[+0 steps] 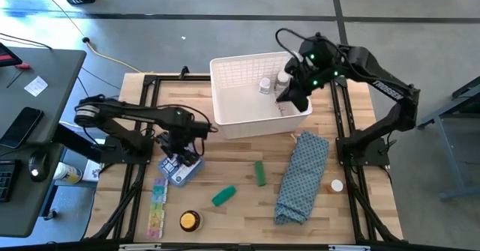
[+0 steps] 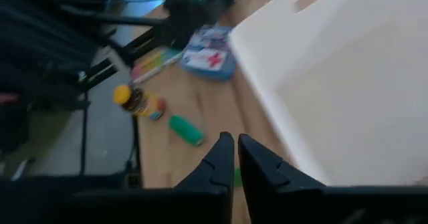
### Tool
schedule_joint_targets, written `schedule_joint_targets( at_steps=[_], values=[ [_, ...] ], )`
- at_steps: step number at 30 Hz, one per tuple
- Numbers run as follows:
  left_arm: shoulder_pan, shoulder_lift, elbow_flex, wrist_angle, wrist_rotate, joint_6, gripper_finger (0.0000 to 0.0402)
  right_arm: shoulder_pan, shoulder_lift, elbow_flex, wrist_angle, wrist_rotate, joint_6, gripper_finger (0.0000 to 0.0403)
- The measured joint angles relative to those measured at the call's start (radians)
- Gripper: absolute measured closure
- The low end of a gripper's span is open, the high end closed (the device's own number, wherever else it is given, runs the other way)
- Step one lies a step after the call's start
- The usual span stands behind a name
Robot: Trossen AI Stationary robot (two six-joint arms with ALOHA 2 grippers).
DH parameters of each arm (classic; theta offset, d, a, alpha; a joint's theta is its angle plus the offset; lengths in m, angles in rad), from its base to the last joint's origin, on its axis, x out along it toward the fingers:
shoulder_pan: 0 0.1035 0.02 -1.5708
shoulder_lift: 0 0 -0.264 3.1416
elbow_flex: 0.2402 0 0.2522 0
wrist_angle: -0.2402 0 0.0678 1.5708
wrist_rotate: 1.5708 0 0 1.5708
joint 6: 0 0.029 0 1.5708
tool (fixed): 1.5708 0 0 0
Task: Pick & place medical supplies in basket/bin
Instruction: Put the blue first aid kit into the white bin
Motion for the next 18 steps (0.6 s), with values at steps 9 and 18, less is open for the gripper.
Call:
schedule_joint_targets(
  at_steps=[9, 18],
  values=[
    [0.025, -0.101, -0.114, -0.055, -0.231, -0.099, 0.0136, 0.285, 0.008, 0.000, 0.175, 0.230, 0.229, 0.0320],
    [0.089, -0.124, -0.395, 0.253, -0.100, -0.035, 0.0136, 0.408, 0.143, 0.000, 0.375, 0.332, 0.490, 0.0255]
  ],
)
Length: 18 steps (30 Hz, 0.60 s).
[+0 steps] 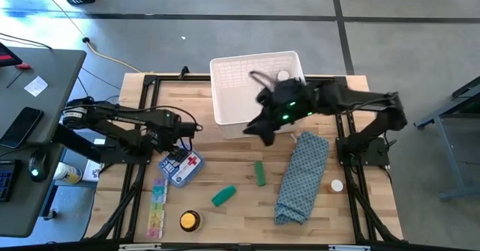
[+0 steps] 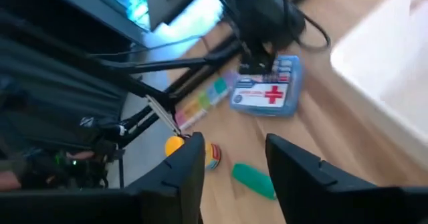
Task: Pick & place medical supplies in basket/bin
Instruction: Put the blue first aid kit into the white bin
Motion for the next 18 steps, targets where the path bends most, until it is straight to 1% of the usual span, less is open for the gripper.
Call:
schedule_joint_targets(
  at_steps=[4, 7, 11, 15, 18],
  values=[
    [0.023, -0.025, -0.033, 0.148, 0.114, 0.043, 0.0136, 0.040, 0.070, 0.000, -0.030, 0.034, 0.097, 0.0234],
    [0.038, -0.046, -0.037, 0.249, 0.168, 0.052, 0.0136, 0.070, 0.118, 0.000, -0.076, 0.053, 0.179, 0.0219],
    [0.035, -0.050, -0.036, 0.324, 0.286, 0.059, 0.0136, 0.127, 0.177, 0.000, -0.110, 0.110, 0.292, 0.0206],
    [0.037, -0.050, -0.036, 0.315, 0.294, 0.099, 0.0136, 0.188, 0.245, 0.000, -0.107, 0.162, 0.423, 0.0202],
    [0.036, -0.063, -0.036, 0.310, 0.297, 0.120, 0.0136, 0.220, 0.294, 0.000, -0.103, 0.211, 0.486, 0.0204]
  ],
)
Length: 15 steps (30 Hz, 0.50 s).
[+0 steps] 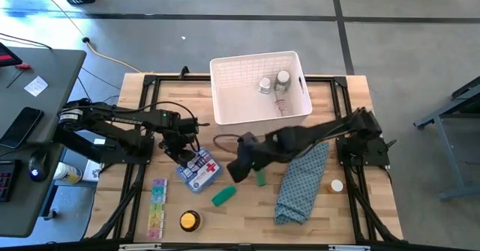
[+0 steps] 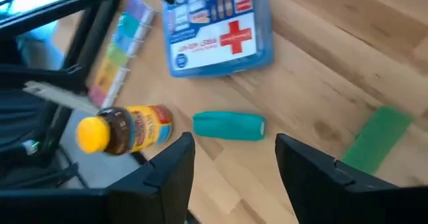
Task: Pick & place medical supplies in basket/bin
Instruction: Put the blue first aid kit into the white bin
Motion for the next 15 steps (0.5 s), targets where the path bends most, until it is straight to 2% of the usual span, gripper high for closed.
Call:
schedule_joint_targets(
  at_steps=[5, 9, 15],
  values=[
    [-0.017, -0.032, 0.001, 0.044, 0.008, -0.019, 0.0136, 0.005, 0.060, -0.001, 0.073, 0.021, 0.075, 0.0206],
    [-0.061, -0.037, 0.001, 0.074, 0.023, -0.029, 0.0136, 0.013, 0.073, 0.000, 0.118, 0.079, 0.175, 0.0206],
    [-0.106, -0.036, 0.001, 0.071, -0.103, -0.029, 0.0136, 0.042, 0.139, 0.000, 0.157, 0.097, 0.304, 0.0206]
  ],
)
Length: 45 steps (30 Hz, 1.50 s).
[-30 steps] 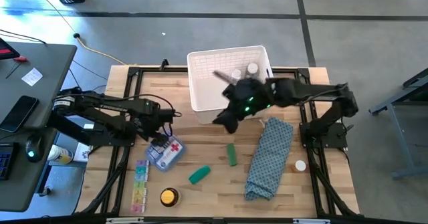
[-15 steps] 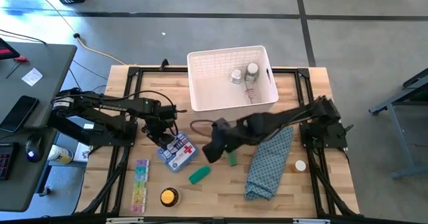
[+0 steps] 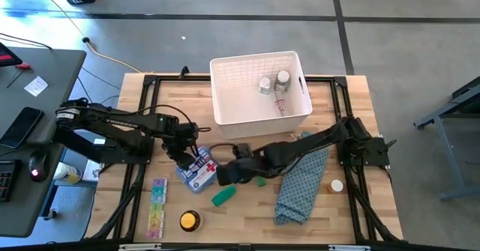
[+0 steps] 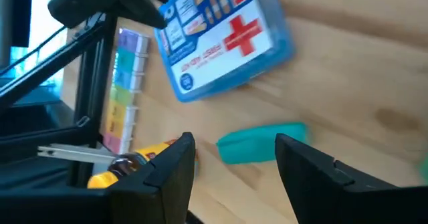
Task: Pick & place medical supplies in basket/bin
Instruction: Put the blue first aid kit into the white bin
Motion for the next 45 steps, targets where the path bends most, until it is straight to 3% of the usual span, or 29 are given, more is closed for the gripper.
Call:
schedule_joint_targets(
  at_steps=[8, 11, 17, 23, 28, 35, 39, 45],
  values=[
    [-0.001, -0.021, -0.007, 0.057, -0.096, 0.091, 0.0136, -0.019, 0.089, 0.000, 0.110, -0.022, 0.094, 0.0206],
    [0.000, -0.037, -0.051, 0.157, -0.045, 0.085, 0.0136, -0.012, 0.099, 0.001, 0.111, -0.022, 0.114, 0.0206],
    [-0.014, -0.082, -0.167, 0.350, 0.092, -0.078, 0.0136, 0.043, 0.101, 0.000, 0.052, -0.020, 0.183, 0.0206],
    [-0.095, -0.115, -0.208, 0.534, 0.080, -0.243, 0.0136, 0.067, 0.119, 0.001, 0.064, -0.032, 0.210, 0.0206],
    [-0.188, -0.115, -0.211, 0.614, -0.008, -0.313, 0.0136, 0.029, 0.185, 0.000, 0.141, -0.075, 0.212, 0.0206],
    [-0.316, -0.120, -0.211, 0.653, -0.171, -0.386, 0.0136, 0.024, 0.195, -0.002, 0.125, -0.051, 0.216, 0.0205],
    [-0.333, -0.120, -0.211, 0.714, -0.235, -0.436, 0.0136, 0.023, 0.172, -0.151, 0.294, -0.075, 0.252, 0.0205],
    [-0.333, -0.120, -0.211, 0.731, -0.267, -0.476, 0.0136, 0.029, 0.052, -0.417, 0.609, -0.007, 0.253, 0.0206]
  ],
)
